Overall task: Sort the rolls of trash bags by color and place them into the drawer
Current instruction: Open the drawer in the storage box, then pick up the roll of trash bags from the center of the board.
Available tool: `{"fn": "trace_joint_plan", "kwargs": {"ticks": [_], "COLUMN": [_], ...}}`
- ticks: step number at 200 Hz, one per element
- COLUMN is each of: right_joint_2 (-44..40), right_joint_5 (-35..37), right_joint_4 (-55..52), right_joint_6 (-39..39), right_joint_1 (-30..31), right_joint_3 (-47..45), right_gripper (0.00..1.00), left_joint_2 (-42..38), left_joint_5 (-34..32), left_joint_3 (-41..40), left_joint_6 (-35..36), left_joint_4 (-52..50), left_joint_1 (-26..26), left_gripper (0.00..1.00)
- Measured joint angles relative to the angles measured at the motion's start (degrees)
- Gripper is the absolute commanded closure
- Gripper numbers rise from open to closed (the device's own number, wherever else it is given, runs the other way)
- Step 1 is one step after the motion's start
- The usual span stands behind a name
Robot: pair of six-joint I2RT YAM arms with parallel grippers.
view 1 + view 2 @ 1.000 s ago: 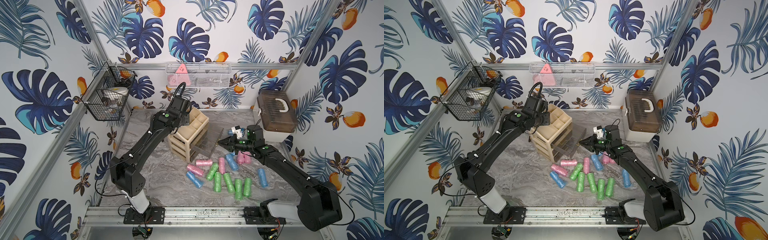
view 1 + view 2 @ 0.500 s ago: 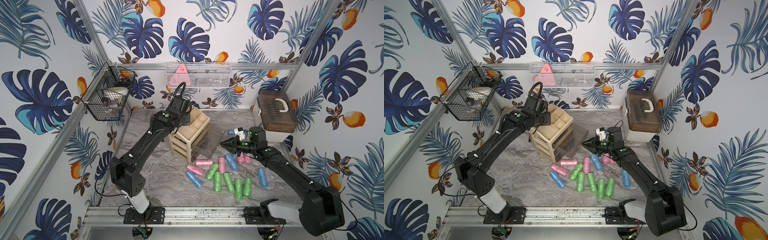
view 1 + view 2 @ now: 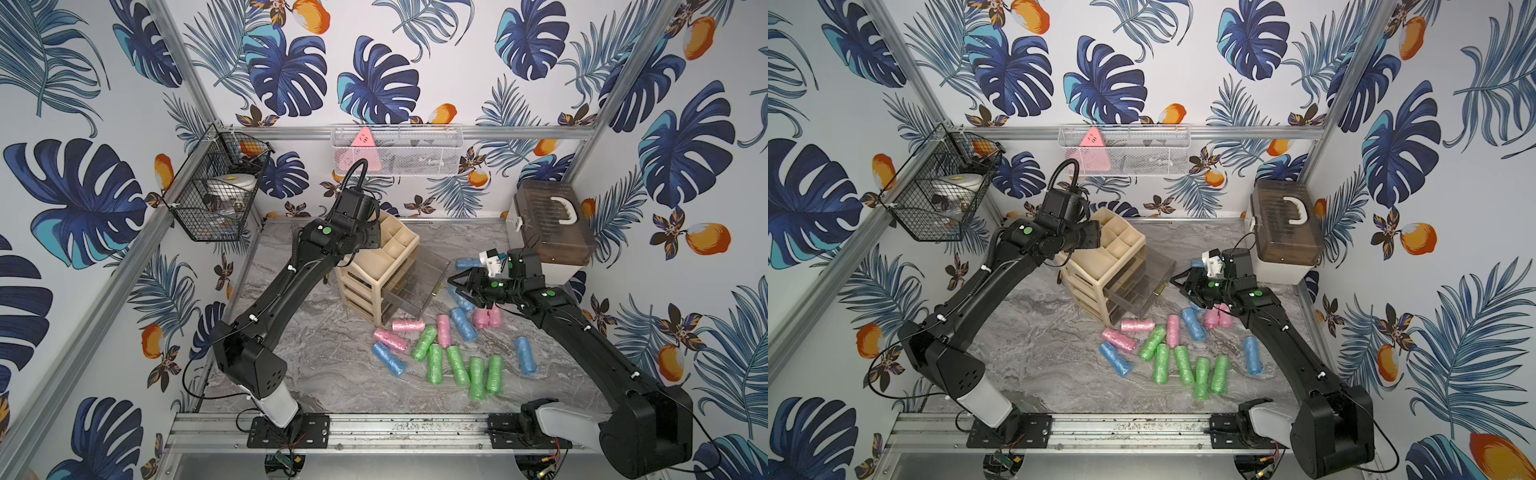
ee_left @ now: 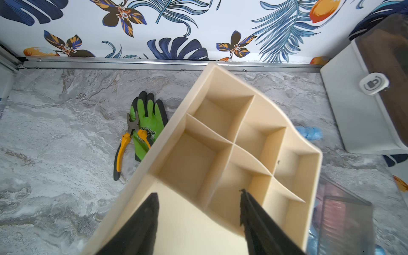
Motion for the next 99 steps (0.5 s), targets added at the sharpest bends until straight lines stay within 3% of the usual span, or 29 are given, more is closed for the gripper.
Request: {"fn": "trace_joint_plan", "kwargs": {"ticks": [45, 99], "right_joint_2": [-1.11, 3.06], "right_joint_5": [13.97, 29.92], "right_joint_4": [-13.79, -20.06], "right_joint_6": [-10.45, -18.05], "right_joint_1": [-1.38, -4.0], "right_joint_3": [4.31, 2.16], "right_gripper": [0.46, 0.49], "left_joint_2": [-4.55, -14.91], "left_joint_5": [4.85, 12.48], "left_joint_3": [-1.03, -10.99], "left_joint_6": [-0.02, 0.0], "left_joint_4": [-0.22, -1.42], "left_joint_1": [0.07, 1.03], "left_gripper": [0.33, 0.29]}}
